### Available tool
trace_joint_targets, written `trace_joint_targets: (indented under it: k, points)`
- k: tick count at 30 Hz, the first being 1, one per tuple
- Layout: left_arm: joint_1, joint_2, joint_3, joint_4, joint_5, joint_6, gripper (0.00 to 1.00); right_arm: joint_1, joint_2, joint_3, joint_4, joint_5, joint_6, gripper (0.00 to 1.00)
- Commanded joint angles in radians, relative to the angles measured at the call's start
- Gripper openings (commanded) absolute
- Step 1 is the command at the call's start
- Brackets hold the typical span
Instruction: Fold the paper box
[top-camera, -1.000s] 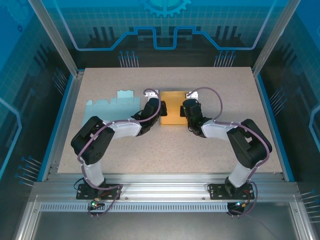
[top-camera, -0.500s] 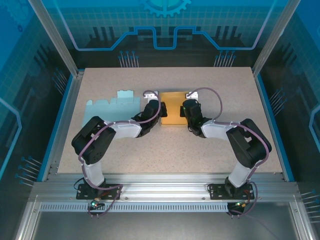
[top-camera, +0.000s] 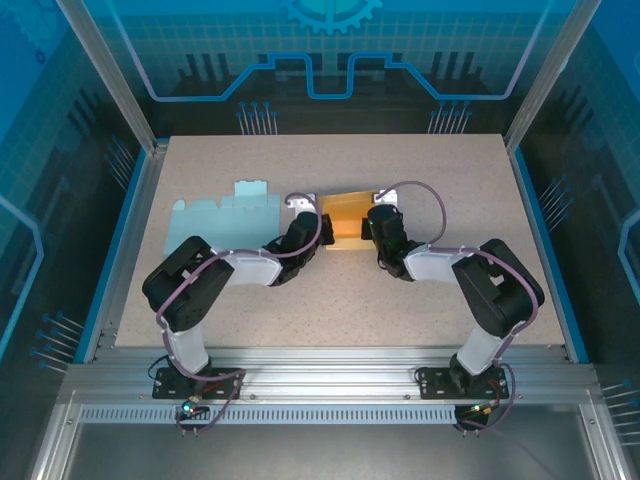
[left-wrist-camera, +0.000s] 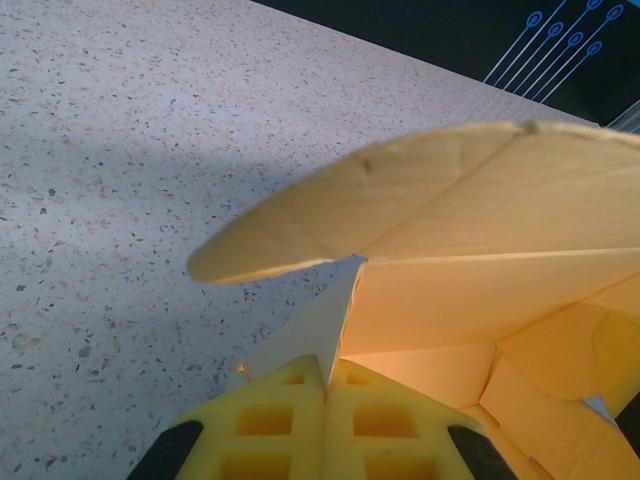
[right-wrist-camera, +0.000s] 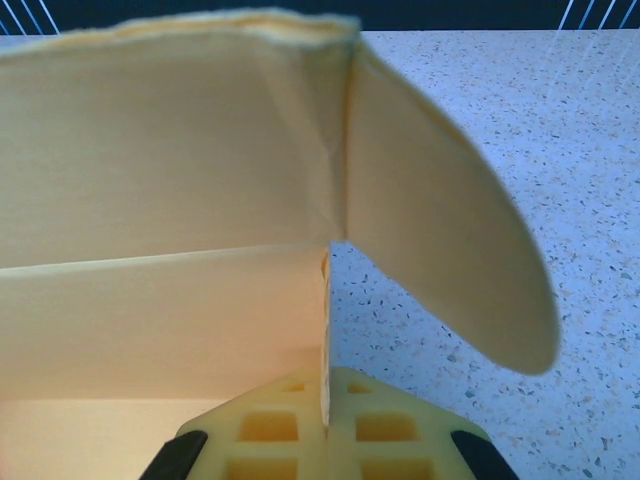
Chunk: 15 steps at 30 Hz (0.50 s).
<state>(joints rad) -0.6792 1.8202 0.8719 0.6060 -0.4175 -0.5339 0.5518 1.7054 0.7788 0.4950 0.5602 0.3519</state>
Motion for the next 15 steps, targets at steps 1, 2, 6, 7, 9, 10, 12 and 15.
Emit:
trace_joint_targets:
  k: [1,2,6,7,9,10,12,15]
  points:
    - [-0.046,-0.024,-0.037,0.001,0.129,-0.017,0.0,0.05,-0.023,-0.02,0.02,-0.116,0.012,0.04]
    - [-0.045,-0.029,-0.045,0.005,0.128,-0.01,0.0,0.05,-0.028,-0.023,0.015,-0.116,0.012,0.04]
    - [-0.045,-0.054,-0.095,0.049,0.166,0.032,0.0,0.052,-0.067,-0.047,-0.008,-0.126,0.01,0.04]
    - [-0.045,-0.057,-0.108,0.067,0.186,0.043,0.0,0.053,-0.081,-0.056,-0.011,-0.129,0.009,0.05]
    - [-0.046,-0.062,-0.137,0.098,0.222,0.061,0.01,0.058,-0.101,-0.076,-0.012,-0.128,0.002,0.05]
    - [-0.045,-0.063,-0.152,0.118,0.24,0.068,0.02,0.061,-0.112,-0.088,-0.013,-0.125,-0.005,0.05]
    - [-0.045,-0.063,-0.178,0.154,0.275,0.076,0.03,0.068,-0.126,-0.114,-0.001,-0.116,-0.018,0.05]
    - [-0.045,-0.057,-0.204,0.2,0.322,0.089,0.02,0.072,-0.132,-0.16,0.035,-0.116,-0.032,0.06]
